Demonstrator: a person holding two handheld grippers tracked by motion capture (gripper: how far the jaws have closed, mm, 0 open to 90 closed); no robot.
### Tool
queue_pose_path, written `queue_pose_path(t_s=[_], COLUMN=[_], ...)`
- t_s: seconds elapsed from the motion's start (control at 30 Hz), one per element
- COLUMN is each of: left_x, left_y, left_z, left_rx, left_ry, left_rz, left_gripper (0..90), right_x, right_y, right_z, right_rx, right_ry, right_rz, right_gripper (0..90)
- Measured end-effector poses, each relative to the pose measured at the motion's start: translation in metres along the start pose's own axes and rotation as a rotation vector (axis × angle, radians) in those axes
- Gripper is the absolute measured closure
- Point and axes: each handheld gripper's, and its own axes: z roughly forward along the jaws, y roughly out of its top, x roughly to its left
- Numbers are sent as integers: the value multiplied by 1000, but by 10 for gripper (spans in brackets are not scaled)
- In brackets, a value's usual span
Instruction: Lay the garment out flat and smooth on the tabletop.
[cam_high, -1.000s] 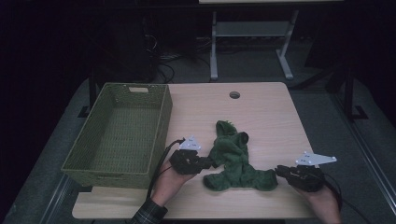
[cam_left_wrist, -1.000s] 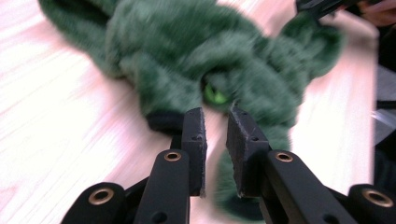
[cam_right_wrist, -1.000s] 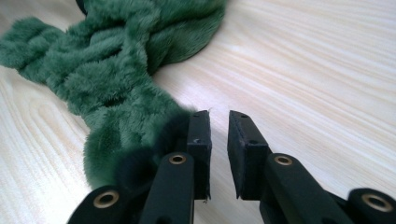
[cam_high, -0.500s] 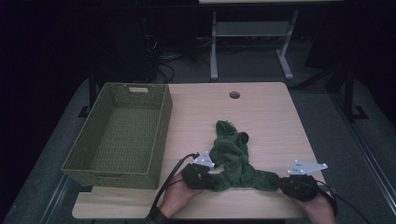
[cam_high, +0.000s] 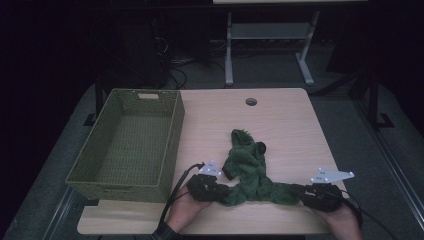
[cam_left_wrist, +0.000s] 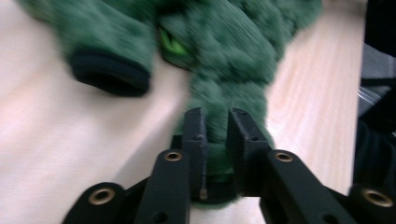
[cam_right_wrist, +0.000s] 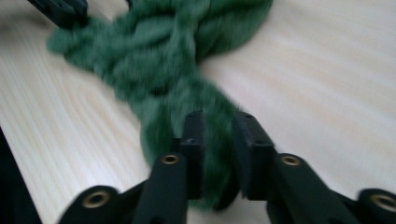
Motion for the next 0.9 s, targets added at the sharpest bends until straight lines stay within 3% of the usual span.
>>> queue_pose_path(t_s=[0.13,0.27,0.47,0.63,0.67,0.73,0.77,0.8,0.83,0.9], left_x=[12,22,31,38,42,46,48,50,50,51], left_y=[5,10,18,19,19,21,22,23,24,26], left_z=[-2,0,8,18,18,21,23,26,28,31], left_rx=[-26,-23,-17,-6,3,-2,6,6,5,25], left_ry=[38,74,88,94,93,72,76,64,43,40], left_rz=[-40,-46,-57,-65,-56,-76,-61,-71,-81,-51], left_gripper=[664,552,423,388,377,389,405,429,479,608], right_x=[-5,-9,-11,-11,-10,-12,-13,-15,-15,-16], right_y=[20,43,76,99,103,109,112,115,118,120], right_z=[7,19,35,51,54,59,62,66,69,73], right_rx=[-23,-26,-49,-42,-35,-38,-30,-17,-15,-34], right_ry=[6,13,29,23,5,10,8,11,15,32], right_rz=[6,3,-19,-39,-40,-40,-33,-35,-36,-25], right_gripper=[589,511,465,394,378,369,353,354,401,501])
